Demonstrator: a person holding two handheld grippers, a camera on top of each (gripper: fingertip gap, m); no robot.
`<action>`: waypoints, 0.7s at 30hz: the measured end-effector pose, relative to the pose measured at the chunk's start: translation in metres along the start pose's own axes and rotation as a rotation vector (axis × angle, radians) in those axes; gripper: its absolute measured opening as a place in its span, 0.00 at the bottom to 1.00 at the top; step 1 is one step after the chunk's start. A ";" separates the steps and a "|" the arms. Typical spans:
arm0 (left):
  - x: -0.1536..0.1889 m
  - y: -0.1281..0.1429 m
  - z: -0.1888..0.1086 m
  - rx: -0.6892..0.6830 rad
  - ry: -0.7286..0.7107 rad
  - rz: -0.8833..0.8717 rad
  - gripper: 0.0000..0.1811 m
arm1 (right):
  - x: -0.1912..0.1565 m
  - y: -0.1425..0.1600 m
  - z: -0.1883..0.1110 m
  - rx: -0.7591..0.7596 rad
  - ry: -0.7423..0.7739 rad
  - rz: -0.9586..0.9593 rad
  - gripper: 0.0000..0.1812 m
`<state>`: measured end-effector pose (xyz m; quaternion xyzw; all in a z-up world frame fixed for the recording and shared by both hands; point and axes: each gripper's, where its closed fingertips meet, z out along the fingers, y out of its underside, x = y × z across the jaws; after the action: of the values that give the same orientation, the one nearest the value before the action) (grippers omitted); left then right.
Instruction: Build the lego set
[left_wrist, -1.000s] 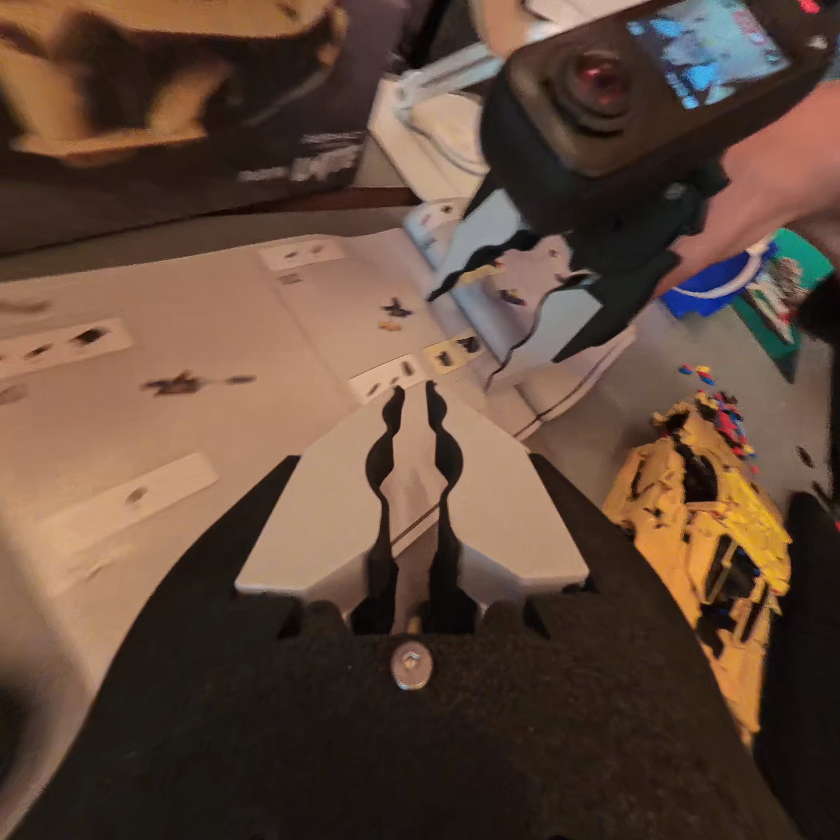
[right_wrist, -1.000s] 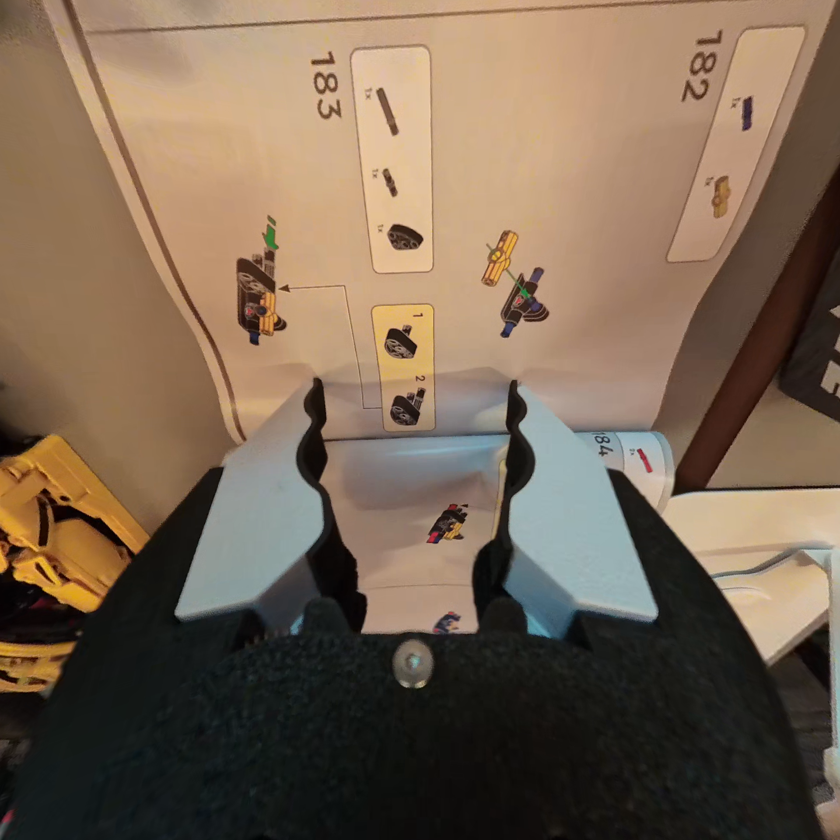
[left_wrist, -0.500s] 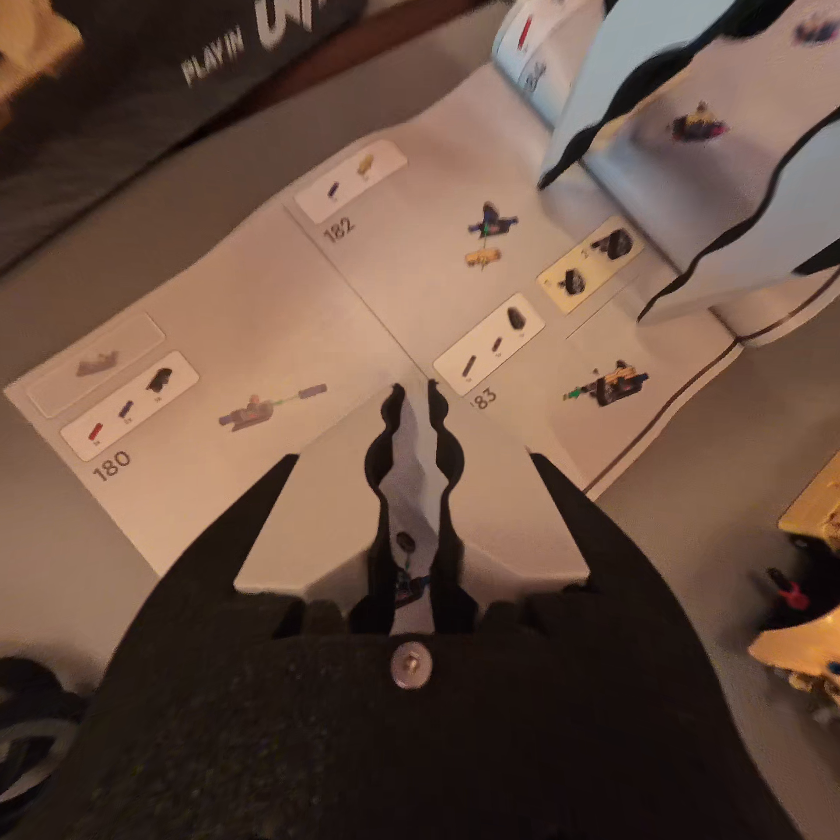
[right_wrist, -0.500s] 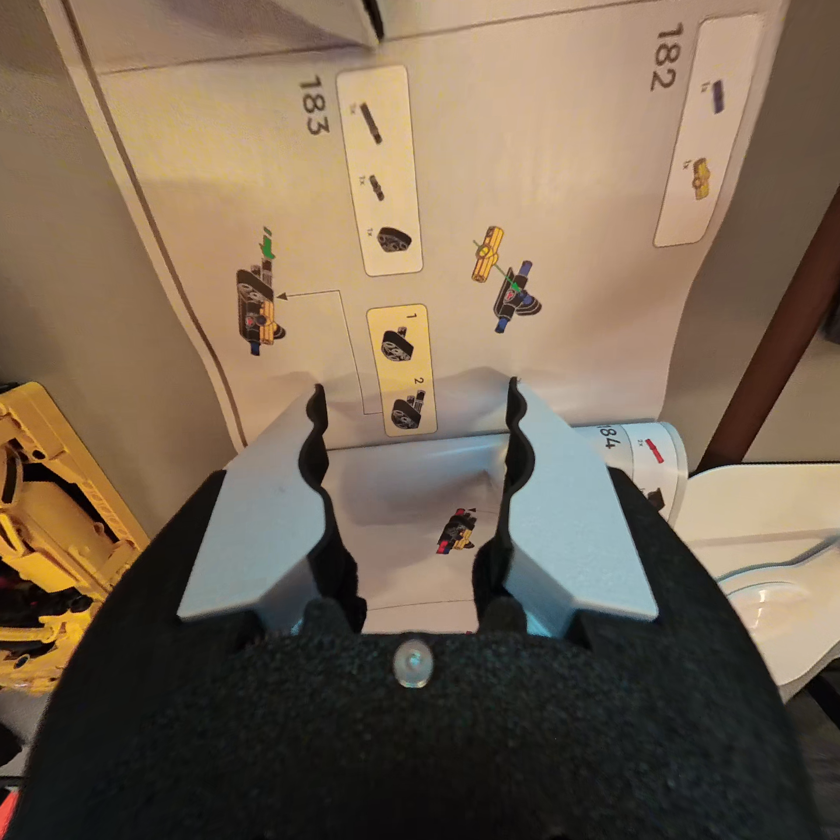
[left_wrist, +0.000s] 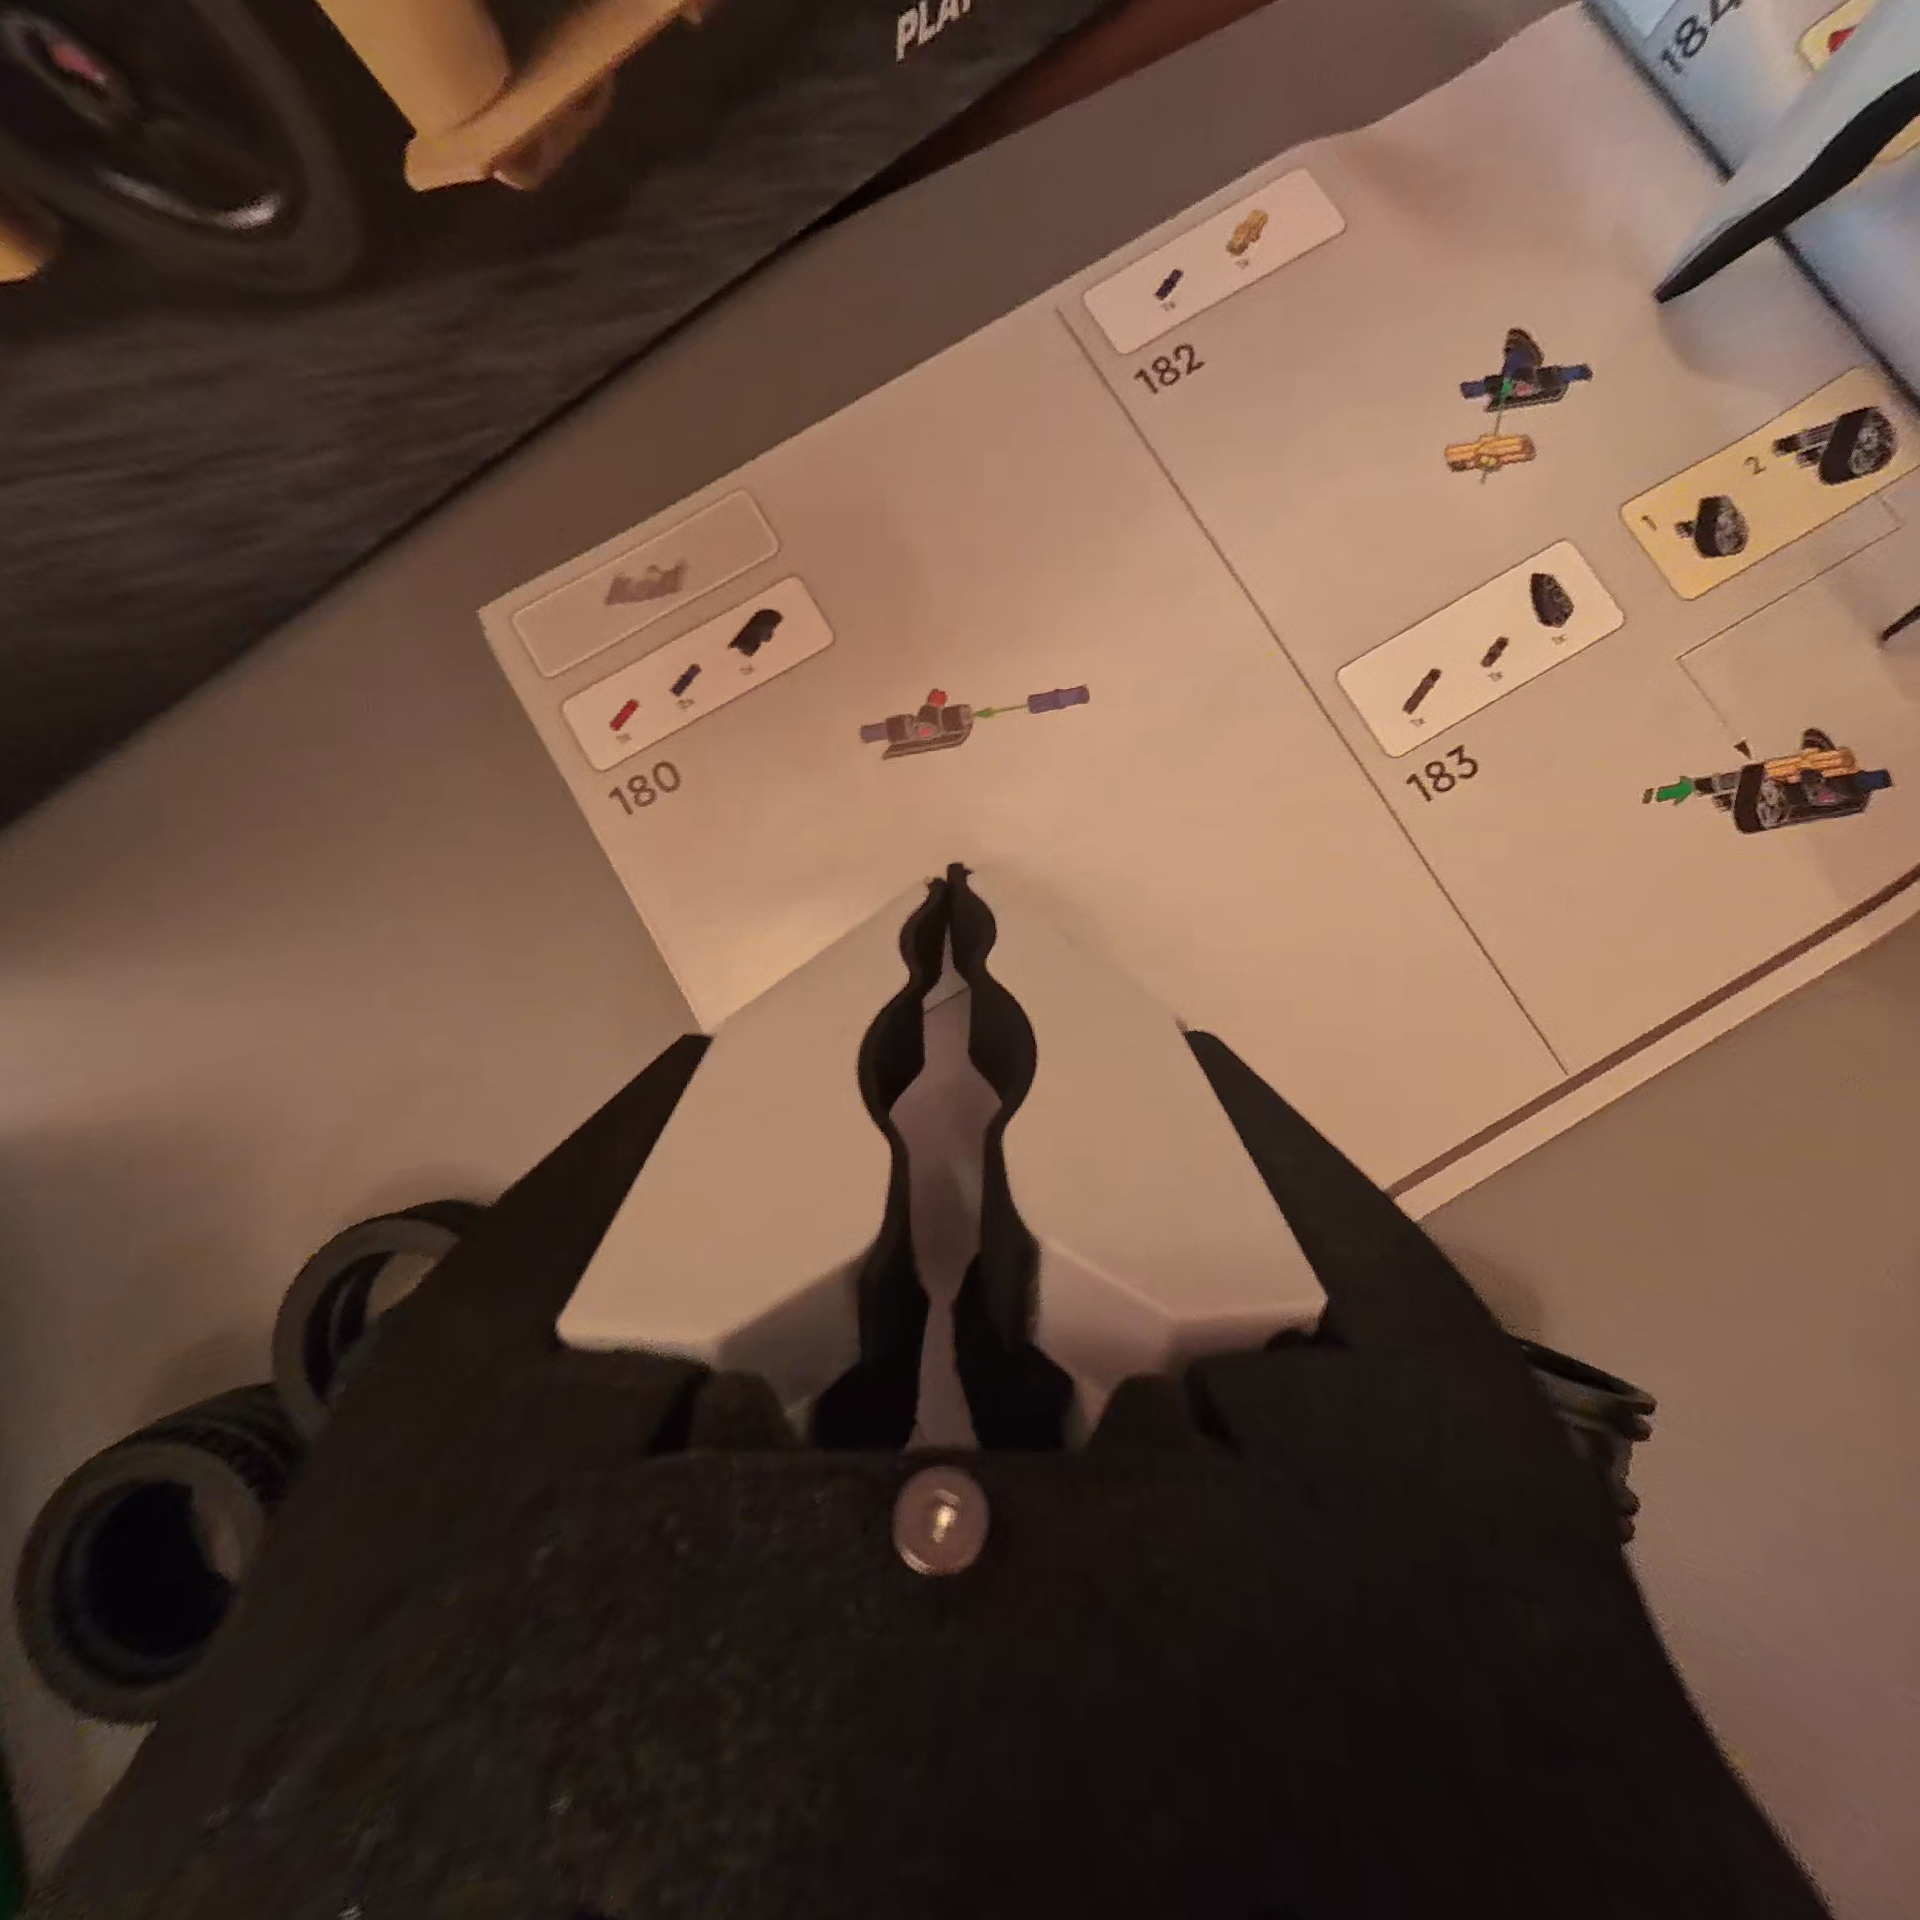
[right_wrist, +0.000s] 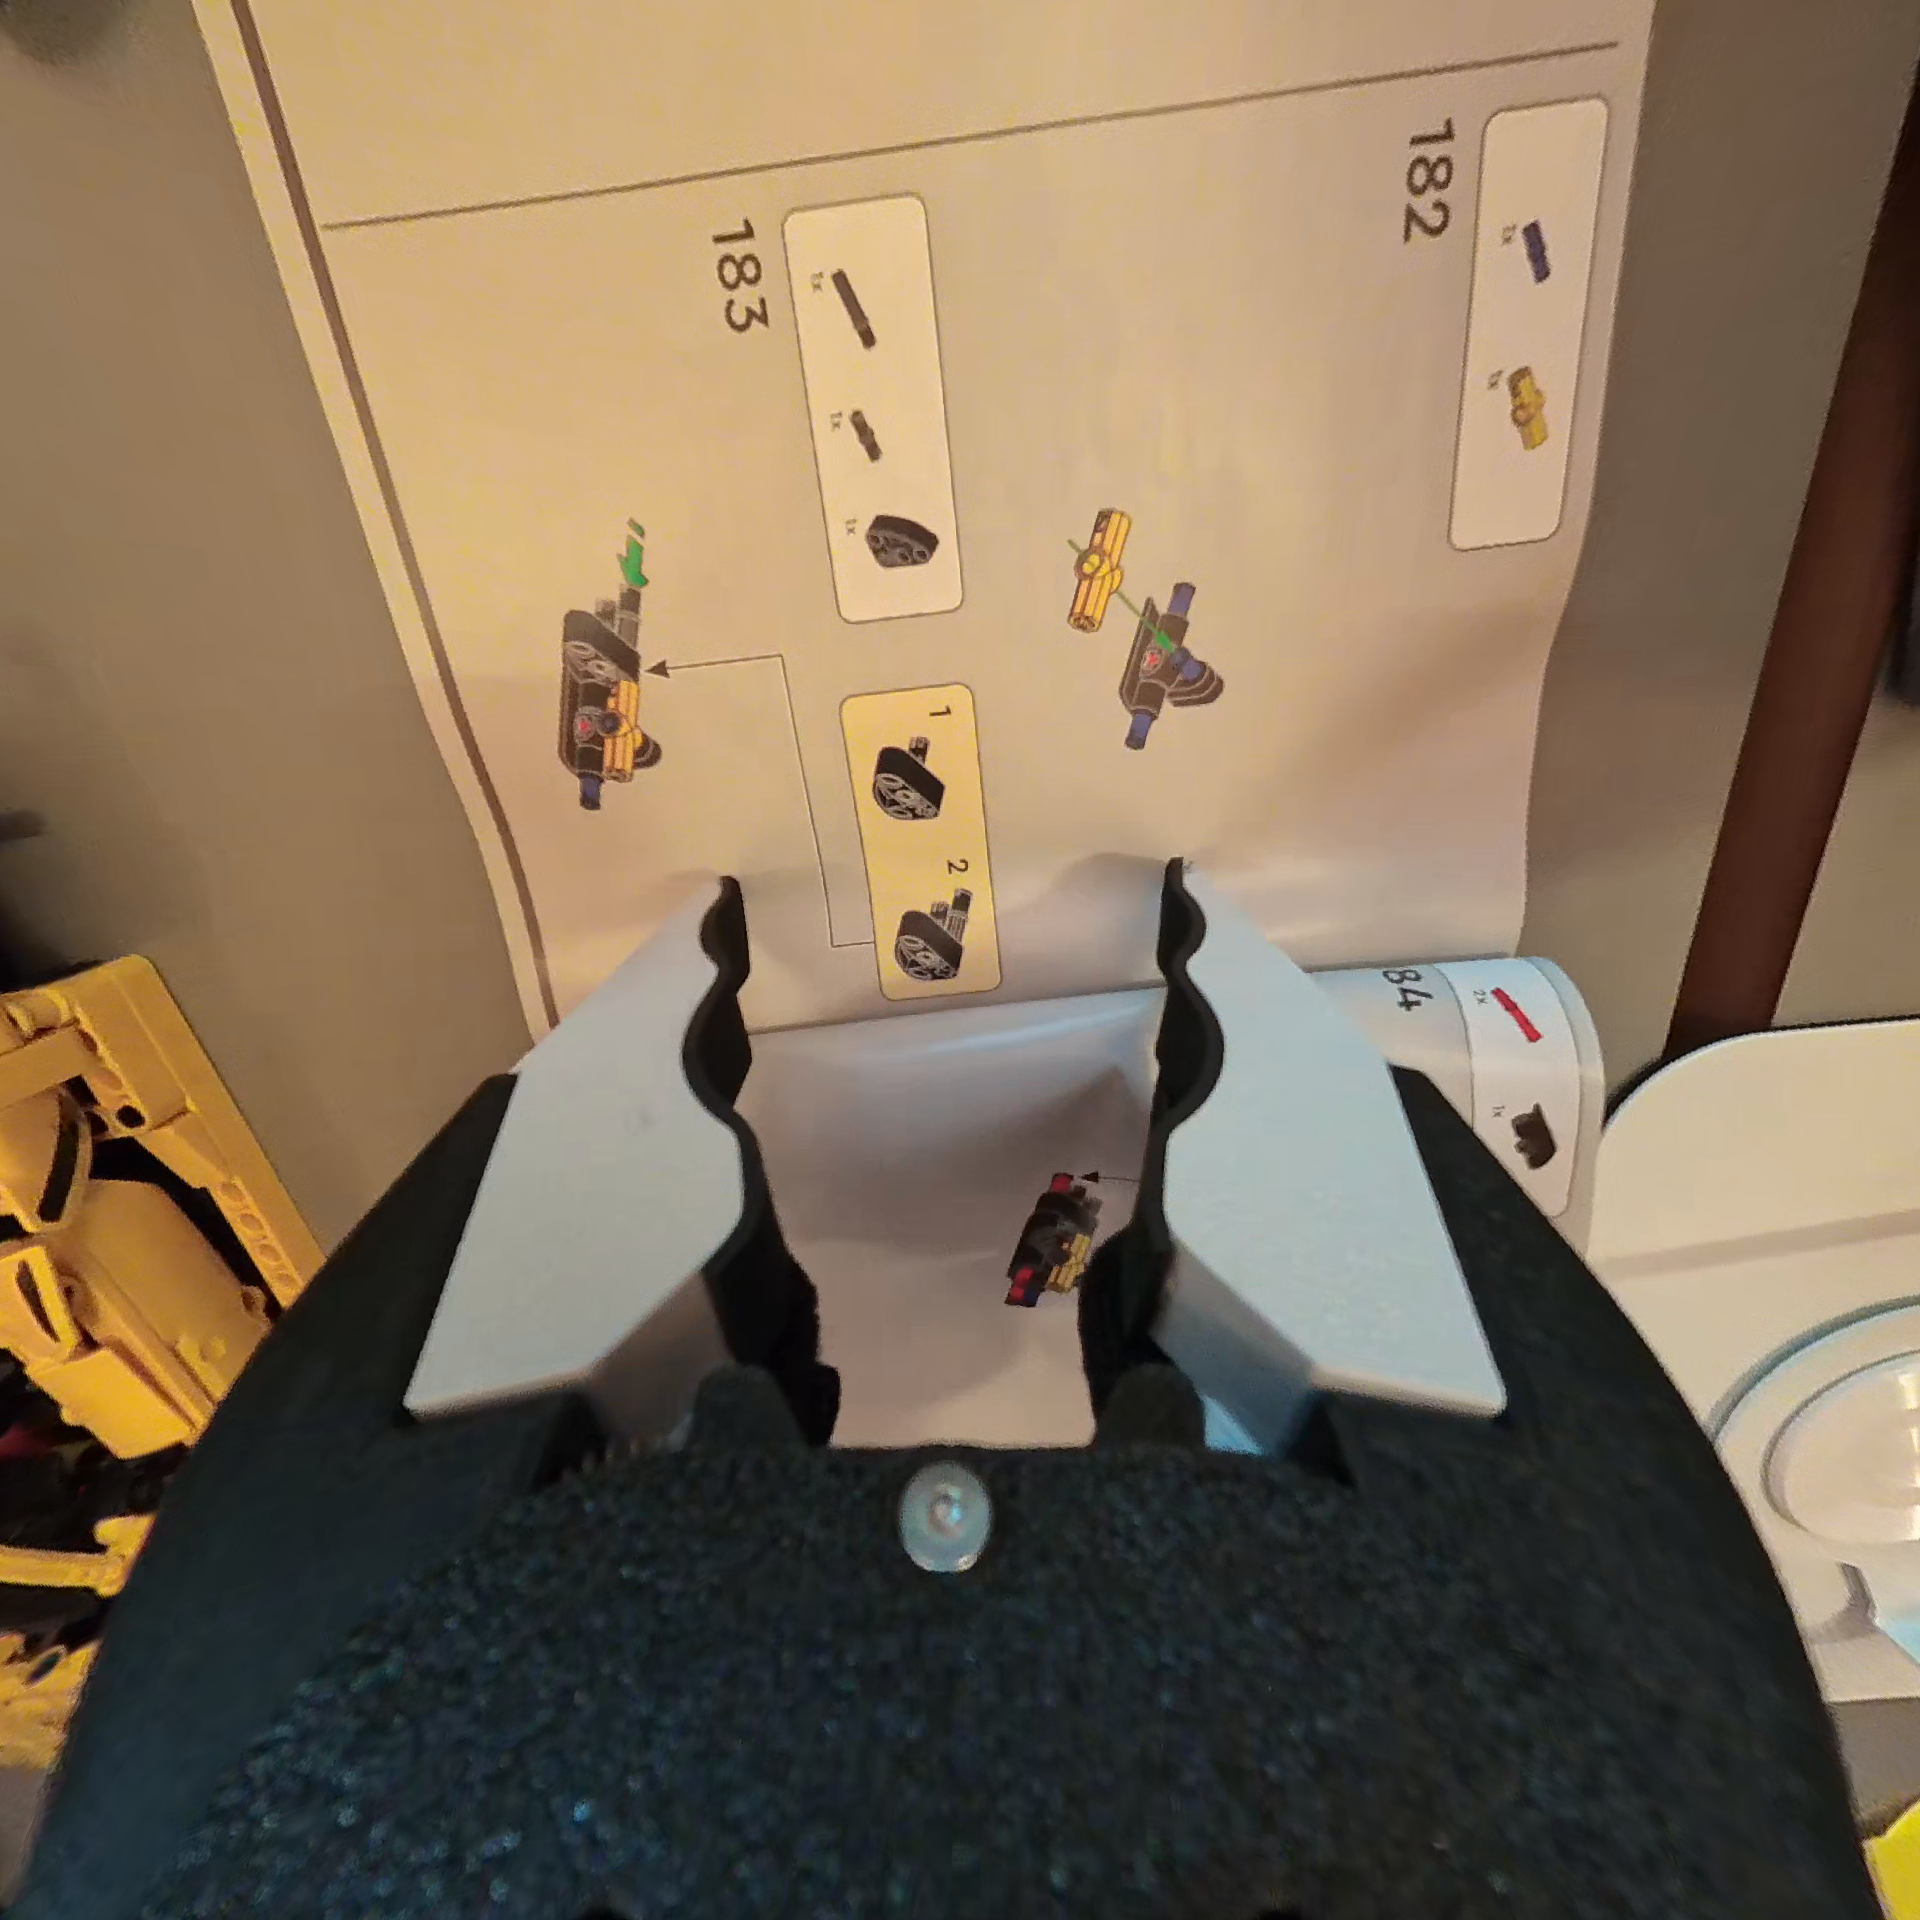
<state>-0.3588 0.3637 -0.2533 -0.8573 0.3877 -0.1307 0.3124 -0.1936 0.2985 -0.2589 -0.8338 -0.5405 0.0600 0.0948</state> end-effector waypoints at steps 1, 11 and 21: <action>-0.001 0.000 0.000 0.001 -0.008 -0.002 0.00 | 0.000 0.000 0.000 -0.003 0.001 0.001 0.43; -0.071 -0.009 -0.055 0.164 -0.240 -0.146 0.06 | 0.009 -0.019 -0.031 0.167 0.151 0.054 0.46; -0.054 -0.038 -0.094 0.505 0.065 -0.269 0.18 | -0.093 0.107 -0.155 0.626 0.461 0.571 0.38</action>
<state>-0.4160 0.3827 -0.1558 -0.7915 0.2357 -0.2905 0.4833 -0.1049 0.1562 -0.1319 -0.8719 -0.2110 0.0570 0.4381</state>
